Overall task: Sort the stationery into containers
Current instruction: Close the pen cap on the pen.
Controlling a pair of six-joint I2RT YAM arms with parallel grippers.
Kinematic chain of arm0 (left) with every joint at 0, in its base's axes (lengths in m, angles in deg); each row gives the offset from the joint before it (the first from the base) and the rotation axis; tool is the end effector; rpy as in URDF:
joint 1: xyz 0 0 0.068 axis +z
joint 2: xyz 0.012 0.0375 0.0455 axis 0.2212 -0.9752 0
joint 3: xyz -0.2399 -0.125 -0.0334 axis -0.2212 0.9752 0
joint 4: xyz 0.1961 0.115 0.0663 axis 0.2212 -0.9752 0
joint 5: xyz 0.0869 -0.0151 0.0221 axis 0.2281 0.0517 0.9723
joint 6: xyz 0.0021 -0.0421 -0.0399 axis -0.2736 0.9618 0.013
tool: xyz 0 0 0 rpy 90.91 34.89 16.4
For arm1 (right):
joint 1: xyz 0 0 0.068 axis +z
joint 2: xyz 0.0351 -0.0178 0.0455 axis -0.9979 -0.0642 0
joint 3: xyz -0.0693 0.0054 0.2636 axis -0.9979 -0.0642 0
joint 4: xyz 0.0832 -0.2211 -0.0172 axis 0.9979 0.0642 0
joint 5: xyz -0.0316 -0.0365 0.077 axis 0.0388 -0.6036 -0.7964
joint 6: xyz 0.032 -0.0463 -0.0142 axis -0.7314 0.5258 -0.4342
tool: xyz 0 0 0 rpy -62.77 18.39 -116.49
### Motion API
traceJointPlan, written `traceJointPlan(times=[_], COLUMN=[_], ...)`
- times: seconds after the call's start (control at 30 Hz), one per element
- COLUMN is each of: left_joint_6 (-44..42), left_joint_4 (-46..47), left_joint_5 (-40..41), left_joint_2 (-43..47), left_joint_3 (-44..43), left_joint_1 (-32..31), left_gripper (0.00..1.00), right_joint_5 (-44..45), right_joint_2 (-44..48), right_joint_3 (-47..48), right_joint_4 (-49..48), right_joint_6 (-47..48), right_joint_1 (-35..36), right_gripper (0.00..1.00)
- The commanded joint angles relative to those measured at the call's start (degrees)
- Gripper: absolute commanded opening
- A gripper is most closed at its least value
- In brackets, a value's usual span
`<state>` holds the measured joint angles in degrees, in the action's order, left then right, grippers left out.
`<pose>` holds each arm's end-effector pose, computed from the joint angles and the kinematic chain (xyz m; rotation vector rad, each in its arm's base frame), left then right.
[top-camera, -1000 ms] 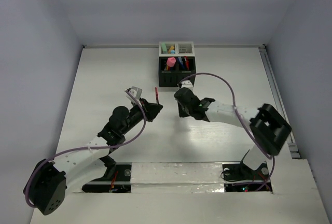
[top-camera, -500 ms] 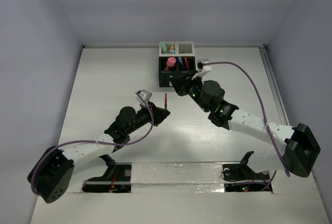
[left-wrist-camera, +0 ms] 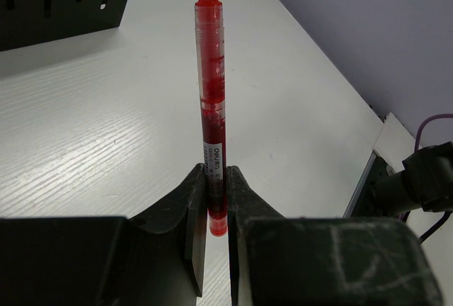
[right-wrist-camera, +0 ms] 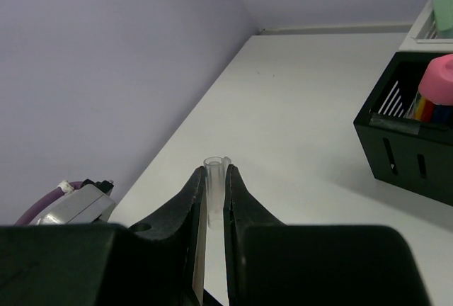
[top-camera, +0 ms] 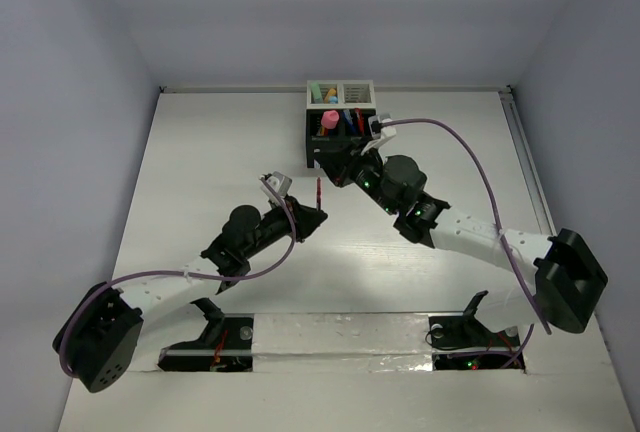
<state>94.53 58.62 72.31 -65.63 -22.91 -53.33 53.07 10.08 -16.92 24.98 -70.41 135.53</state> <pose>0.1451 -0.1380 0.2445 0.4207 1.5843 -1.1012 0.2015 0.2237 0.3382 -0.1439 1.5506 0.9785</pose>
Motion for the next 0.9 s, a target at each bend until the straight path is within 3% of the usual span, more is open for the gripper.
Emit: traceJointPlan(times=[0.0, 0.87], left_joint_6=[-1.0, -1.9], left_joint_4=[2.3, 0.2], left_joint_5=[0.6, 3.5], left_joint_2=[1.2, 3.5], left_joint_3=[-1.2, -1.1], left_joint_1=[-0.2, -0.2], left_gripper=[0.00, 0.00], right_joint_5=[-0.5, -2.4], right_joint_2=[-0.4, -2.6], right_joint_3=[1.6, 2.3], right_joint_4=[-3.0, -1.5], right_joint_6=[-0.1, -0.7], right_joint_1=[0.0, 0.0], right_gripper=[0.00, 0.00])
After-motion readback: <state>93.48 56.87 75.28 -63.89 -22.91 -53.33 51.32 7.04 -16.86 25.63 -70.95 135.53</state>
